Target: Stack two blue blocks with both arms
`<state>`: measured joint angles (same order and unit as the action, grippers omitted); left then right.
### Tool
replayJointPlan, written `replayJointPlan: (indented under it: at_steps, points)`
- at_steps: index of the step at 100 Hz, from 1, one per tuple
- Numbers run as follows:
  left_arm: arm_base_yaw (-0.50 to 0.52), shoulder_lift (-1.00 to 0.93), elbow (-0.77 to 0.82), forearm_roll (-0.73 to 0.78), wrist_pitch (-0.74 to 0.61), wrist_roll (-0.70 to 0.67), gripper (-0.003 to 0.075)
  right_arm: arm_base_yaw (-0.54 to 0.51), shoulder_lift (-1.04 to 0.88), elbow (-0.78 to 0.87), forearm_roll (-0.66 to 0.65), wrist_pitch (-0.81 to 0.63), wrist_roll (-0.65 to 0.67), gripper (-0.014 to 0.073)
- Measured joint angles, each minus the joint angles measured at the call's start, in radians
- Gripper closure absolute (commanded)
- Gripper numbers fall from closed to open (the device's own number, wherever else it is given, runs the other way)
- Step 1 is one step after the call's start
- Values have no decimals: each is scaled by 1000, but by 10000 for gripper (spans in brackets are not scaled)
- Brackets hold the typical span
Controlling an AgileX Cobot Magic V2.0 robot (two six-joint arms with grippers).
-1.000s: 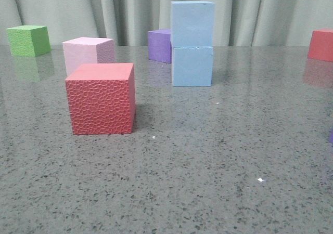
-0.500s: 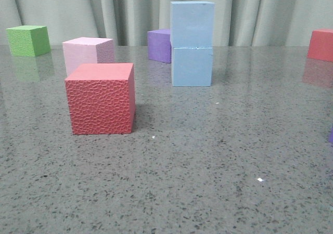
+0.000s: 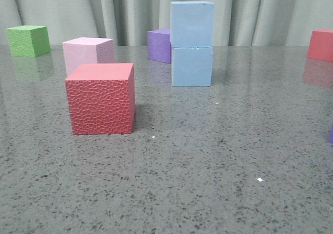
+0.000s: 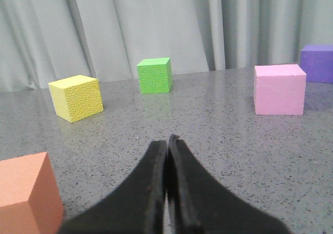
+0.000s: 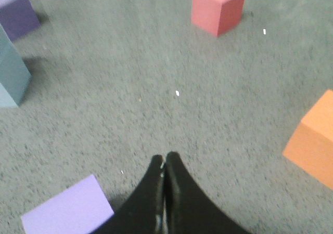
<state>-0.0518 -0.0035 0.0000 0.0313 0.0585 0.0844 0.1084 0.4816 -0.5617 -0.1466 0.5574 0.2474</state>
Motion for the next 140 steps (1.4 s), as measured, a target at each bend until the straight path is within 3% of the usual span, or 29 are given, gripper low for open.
replayJointPlan:
  at_steps: [16, 31, 54, 83, 140]
  points:
    - [0, 0, 0, 0, 0, 0, 739, 0, -179, 150, 1, -138, 0, 717]
    - [0, 0, 0, 0, 0, 0, 739, 0, -331, 268, 16, -177, -5, 717]
    - [0, 0, 0, 0, 0, 0, 739, 0, -479, 389, 147, -181, -158, 717]
    - [0, 0, 0, 0, 0, 0, 739, 0, -492, 455, 166, -221, -198, 717]
    - [0, 0, 0, 0, 0, 0, 739, 0, -492, 589, 166, -429, -200, 717]
